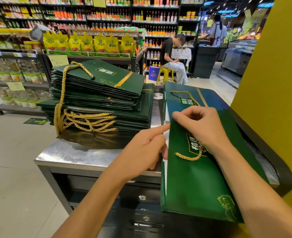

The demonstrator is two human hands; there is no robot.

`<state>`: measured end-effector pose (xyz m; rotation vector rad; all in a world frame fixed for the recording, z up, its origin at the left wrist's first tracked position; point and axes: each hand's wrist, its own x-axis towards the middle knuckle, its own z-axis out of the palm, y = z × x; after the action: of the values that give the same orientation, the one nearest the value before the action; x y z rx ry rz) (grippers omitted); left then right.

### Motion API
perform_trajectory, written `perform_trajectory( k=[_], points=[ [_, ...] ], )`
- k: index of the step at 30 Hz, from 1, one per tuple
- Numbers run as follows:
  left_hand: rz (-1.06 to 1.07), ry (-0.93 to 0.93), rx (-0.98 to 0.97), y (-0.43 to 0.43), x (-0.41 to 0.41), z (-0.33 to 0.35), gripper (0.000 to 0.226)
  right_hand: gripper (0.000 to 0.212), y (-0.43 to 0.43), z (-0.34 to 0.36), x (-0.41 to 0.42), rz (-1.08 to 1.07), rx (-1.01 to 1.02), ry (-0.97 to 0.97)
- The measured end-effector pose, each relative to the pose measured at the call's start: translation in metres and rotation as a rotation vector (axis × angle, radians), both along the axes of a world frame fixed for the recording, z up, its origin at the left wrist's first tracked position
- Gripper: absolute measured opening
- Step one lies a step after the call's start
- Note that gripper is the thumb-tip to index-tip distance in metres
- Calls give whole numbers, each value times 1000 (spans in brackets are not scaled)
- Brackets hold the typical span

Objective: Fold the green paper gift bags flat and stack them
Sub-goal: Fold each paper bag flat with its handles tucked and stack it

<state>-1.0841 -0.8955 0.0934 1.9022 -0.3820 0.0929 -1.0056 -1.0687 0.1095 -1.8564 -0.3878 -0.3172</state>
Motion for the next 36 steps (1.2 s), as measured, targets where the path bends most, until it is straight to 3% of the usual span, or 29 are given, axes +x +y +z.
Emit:
perform_trajectory(
  k=[4, 10, 13, 16, 21, 30, 36],
  points=[
    [22, -55, 121, -3, 1, -5, 58, 40, 6, 7, -5, 5, -27, 128],
    [82, -126, 227, -6, 2, -10, 53, 21, 7, 6, -1, -25, -64, 205],
    [122, -69, 184, -6, 9, -9, 51, 16, 4, 3, 1, -39, -106, 195],
    [218, -16, 111, -3, 17, -7, 33, 12, 1, 2, 1, -53, -111, 175],
    [311, -180, 246, -14, 35, -3, 25, 5, -2, 3, -2, -31, -28, 178],
    [387, -234, 86, -22, 47, -10, 3, 4, -3, 2, -3, -13, 0, 147],
    [378, -273, 72, -23, 47, -10, 5, 3, -3, 0, -1, -10, -7, 121]
  ],
)
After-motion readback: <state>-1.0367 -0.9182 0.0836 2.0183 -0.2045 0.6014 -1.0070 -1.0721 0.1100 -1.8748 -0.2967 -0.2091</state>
